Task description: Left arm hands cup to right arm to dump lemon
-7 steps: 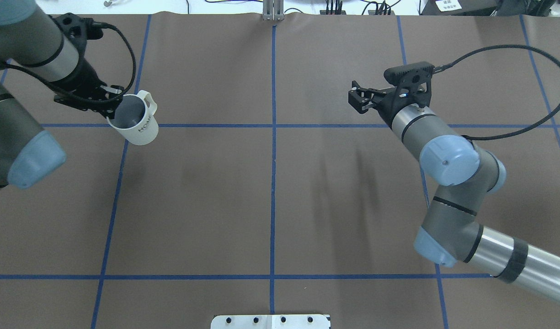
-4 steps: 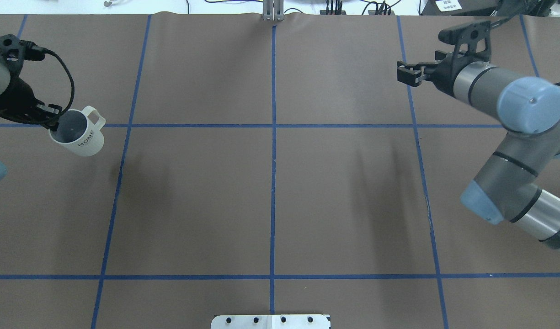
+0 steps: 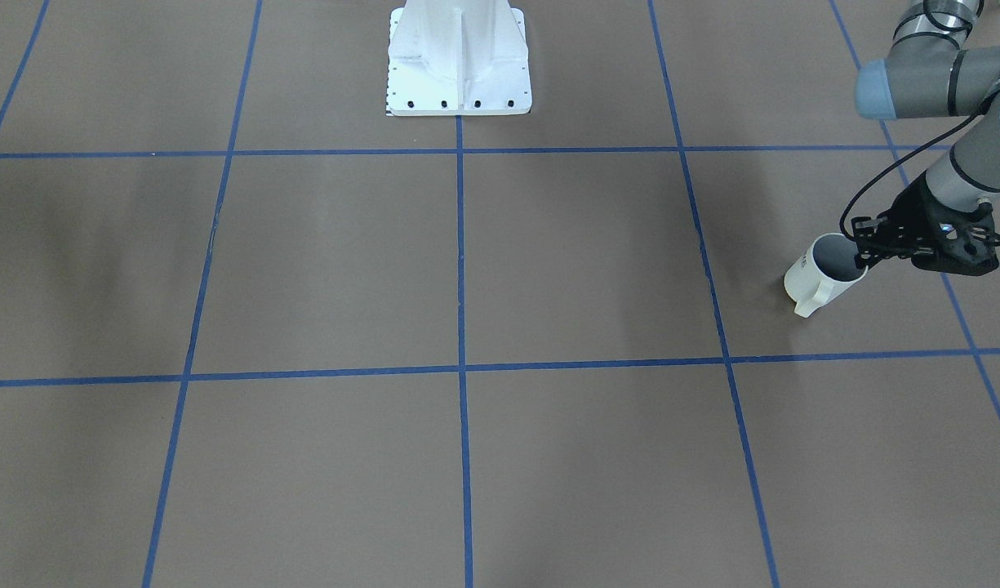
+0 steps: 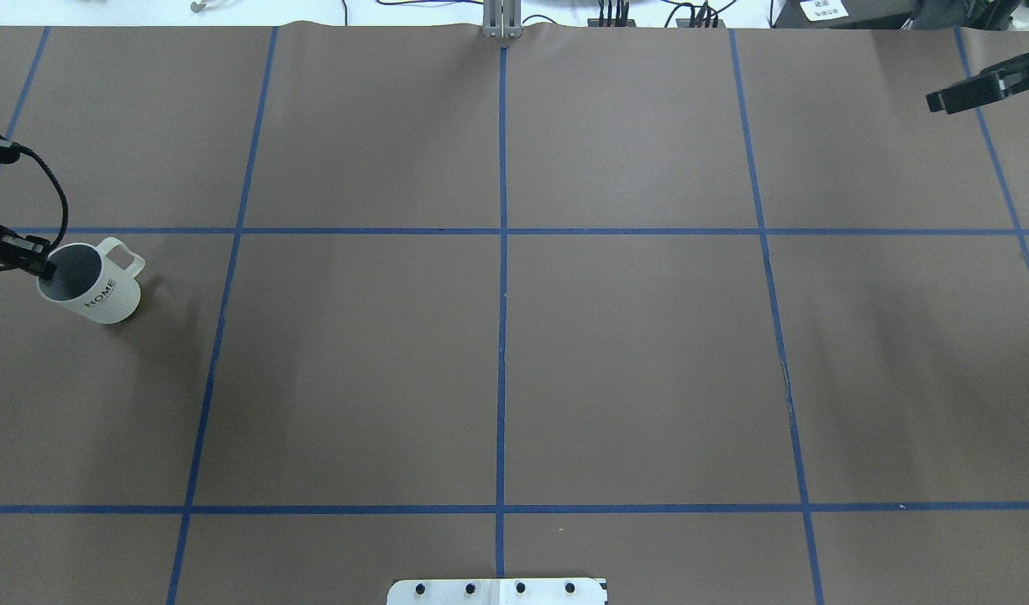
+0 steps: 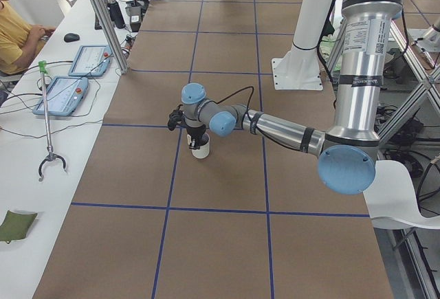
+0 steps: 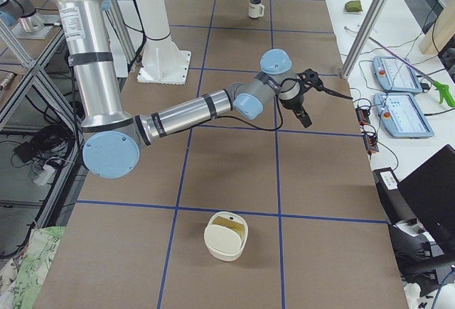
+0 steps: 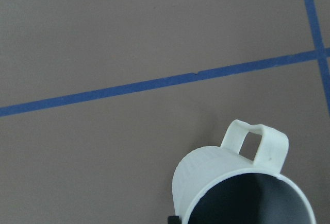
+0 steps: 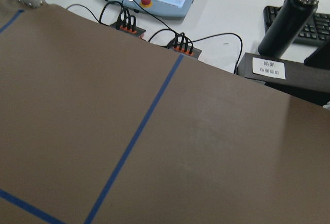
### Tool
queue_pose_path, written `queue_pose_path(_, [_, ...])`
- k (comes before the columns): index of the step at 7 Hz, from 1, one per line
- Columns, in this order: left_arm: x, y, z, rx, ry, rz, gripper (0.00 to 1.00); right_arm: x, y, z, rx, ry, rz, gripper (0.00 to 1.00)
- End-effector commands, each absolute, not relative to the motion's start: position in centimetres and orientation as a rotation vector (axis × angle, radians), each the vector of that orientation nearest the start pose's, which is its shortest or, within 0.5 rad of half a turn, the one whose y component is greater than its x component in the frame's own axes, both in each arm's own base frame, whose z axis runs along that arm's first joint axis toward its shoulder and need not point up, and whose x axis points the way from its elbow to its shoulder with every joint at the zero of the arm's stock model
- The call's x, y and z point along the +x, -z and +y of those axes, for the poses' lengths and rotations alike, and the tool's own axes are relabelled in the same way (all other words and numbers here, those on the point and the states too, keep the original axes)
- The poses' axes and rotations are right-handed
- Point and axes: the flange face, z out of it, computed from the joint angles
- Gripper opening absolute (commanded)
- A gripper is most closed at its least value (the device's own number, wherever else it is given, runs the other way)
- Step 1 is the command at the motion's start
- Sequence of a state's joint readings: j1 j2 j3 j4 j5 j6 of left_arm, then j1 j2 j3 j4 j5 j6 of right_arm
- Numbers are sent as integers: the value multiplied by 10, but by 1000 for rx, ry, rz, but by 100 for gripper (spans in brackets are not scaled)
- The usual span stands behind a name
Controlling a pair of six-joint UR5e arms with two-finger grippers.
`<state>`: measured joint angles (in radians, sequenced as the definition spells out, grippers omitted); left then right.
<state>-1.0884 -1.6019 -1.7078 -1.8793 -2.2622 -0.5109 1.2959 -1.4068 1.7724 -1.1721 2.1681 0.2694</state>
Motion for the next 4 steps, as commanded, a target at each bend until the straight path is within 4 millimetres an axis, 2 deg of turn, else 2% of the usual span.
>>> queue_pose_path(1, [163,-556,-489,44,-112,843,56,-53,-465,-544,374,368,-687,100])
queue_pose_path(2, [154,-559,-485,36,-98,856,100,-51,-467,-542,367,372,-689,100])
queue_pose_path(4, [129,-552,-488,71,-62,860,100,-50,-485,-529,310,363,-739,100])
